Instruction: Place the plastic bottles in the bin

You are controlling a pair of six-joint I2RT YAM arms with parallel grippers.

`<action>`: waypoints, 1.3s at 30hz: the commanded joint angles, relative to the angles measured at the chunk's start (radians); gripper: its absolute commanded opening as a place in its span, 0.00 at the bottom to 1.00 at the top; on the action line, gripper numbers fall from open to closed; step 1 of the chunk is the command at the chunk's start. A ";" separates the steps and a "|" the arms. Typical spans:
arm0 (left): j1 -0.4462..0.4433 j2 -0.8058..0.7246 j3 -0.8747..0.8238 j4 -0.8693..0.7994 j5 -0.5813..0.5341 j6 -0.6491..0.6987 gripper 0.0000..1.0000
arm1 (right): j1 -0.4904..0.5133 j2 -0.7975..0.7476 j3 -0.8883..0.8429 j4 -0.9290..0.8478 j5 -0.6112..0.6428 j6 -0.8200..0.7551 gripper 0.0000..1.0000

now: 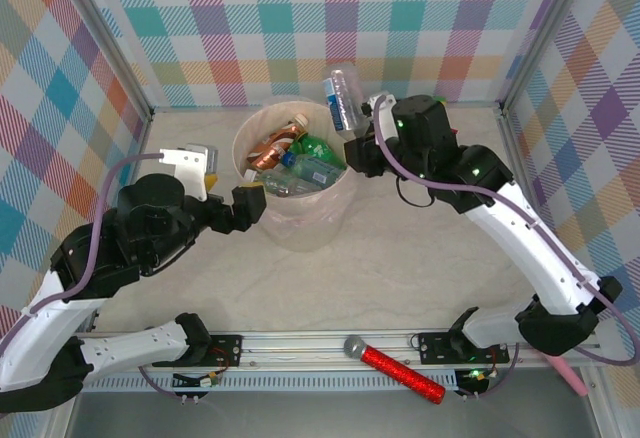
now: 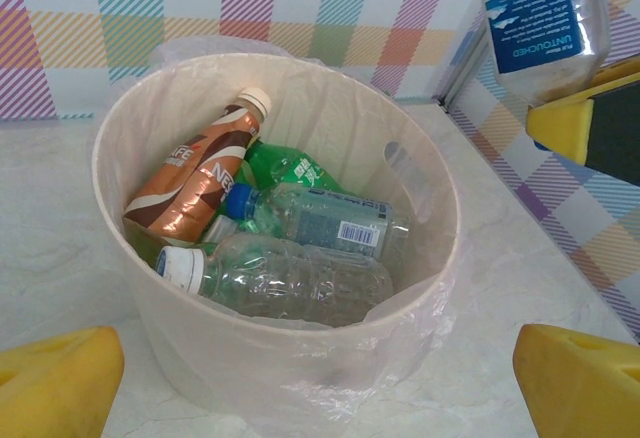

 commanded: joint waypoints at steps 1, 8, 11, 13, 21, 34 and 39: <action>-0.009 -0.015 -0.008 -0.010 0.015 0.006 1.00 | 0.016 0.024 0.052 -0.022 0.016 -0.036 0.25; -0.010 -0.034 -0.016 -0.008 0.010 0.007 1.00 | 0.050 0.091 0.139 -0.067 0.027 -0.057 0.25; -0.009 -0.040 -0.020 -0.011 0.008 0.005 1.00 | 0.067 0.125 0.182 -0.095 0.035 -0.067 0.25; -0.009 -0.046 -0.023 -0.012 0.007 0.008 1.00 | 0.078 0.151 0.215 -0.120 0.040 -0.077 0.26; -0.009 -0.072 -0.035 -0.022 -0.003 0.006 1.00 | 0.102 0.298 0.388 -0.279 0.066 -0.147 0.27; -0.010 -0.111 -0.050 -0.035 -0.018 0.002 1.00 | 0.102 0.448 0.532 -0.427 0.167 -0.221 0.28; -0.010 -0.116 -0.054 -0.037 -0.017 0.002 1.00 | 0.105 0.448 0.530 -0.431 0.142 -0.227 0.53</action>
